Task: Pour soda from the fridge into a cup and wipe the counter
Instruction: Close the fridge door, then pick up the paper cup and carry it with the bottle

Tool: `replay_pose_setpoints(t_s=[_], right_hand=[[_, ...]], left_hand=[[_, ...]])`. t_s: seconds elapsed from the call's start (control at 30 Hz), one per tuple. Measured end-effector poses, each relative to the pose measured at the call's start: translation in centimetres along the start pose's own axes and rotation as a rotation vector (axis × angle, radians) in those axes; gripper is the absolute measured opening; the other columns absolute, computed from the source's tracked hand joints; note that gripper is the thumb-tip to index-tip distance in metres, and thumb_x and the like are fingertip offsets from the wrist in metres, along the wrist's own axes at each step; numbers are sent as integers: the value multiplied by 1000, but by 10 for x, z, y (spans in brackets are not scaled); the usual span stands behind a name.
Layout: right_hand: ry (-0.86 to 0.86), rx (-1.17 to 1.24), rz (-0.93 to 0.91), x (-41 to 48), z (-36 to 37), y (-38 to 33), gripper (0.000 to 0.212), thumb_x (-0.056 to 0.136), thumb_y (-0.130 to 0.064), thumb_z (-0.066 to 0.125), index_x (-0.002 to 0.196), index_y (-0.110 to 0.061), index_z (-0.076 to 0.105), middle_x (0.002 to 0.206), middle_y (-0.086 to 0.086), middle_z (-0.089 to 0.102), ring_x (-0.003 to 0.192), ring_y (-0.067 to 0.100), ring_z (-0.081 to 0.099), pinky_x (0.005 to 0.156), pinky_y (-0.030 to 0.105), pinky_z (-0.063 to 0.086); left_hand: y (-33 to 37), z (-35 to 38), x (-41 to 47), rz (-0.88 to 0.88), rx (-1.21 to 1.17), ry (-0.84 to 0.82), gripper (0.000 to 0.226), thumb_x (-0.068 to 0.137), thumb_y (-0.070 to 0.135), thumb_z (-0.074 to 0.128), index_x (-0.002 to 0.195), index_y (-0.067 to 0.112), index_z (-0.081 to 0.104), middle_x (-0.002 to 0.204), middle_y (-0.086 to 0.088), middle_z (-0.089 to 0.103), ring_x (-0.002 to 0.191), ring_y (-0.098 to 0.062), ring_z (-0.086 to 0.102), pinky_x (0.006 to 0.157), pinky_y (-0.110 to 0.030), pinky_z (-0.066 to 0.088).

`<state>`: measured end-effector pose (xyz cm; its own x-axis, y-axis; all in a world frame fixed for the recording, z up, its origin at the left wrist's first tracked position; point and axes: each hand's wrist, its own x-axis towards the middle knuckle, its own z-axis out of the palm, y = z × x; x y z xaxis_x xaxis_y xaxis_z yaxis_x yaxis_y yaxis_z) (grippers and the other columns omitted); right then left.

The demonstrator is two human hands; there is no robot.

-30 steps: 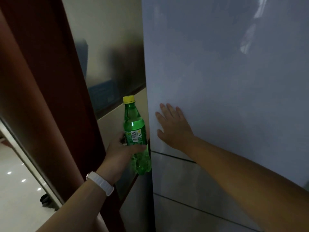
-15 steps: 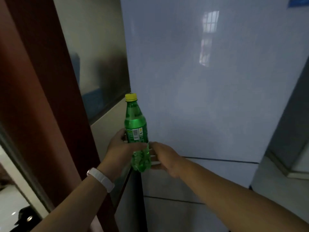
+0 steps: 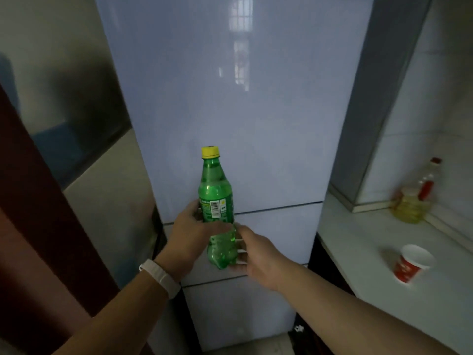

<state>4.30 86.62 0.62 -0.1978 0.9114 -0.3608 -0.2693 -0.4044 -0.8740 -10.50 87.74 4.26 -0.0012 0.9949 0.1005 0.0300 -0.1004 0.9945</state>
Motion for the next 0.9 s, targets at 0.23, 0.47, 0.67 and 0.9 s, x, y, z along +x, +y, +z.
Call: replay_pose_setpoints(t_s=[0.23,0.47,0.67,0.9], right_hand=[[148,57,-32,-10,-70,-7,35,98,-42,52,108,-14,70,105,12,73,100,28,69,88,41,57],[251,153,-70,-14,-147,-28,30,95,-40,58,105,-15,72,102,10,75,102,29,69,94,45,55],[334,189,-80,-16,-224,-44,34,94,-40,58,114,-15,69,108,10,74,103,28,69,91,42,57],[379,244,-82,-22,-305,-50,32,93,-38,58,113,-16,70,104,8,74,101,28,70,86,38,57]], left_hand=[[-14,73,26,-50,-12,-178,56,49,7,82,103,15,69,97,-10,75,88,-31,72,82,-50,58],[-18,155,54,-52,-4,-308,56,52,4,85,105,13,68,96,-7,75,87,-28,72,81,-48,59],[-27,239,74,-32,10,-415,50,63,-6,82,107,13,68,95,-3,75,86,-23,72,77,-39,60],[-48,325,89,-76,9,-479,53,61,-7,83,108,12,66,96,-6,75,88,-29,72,76,-43,59]])
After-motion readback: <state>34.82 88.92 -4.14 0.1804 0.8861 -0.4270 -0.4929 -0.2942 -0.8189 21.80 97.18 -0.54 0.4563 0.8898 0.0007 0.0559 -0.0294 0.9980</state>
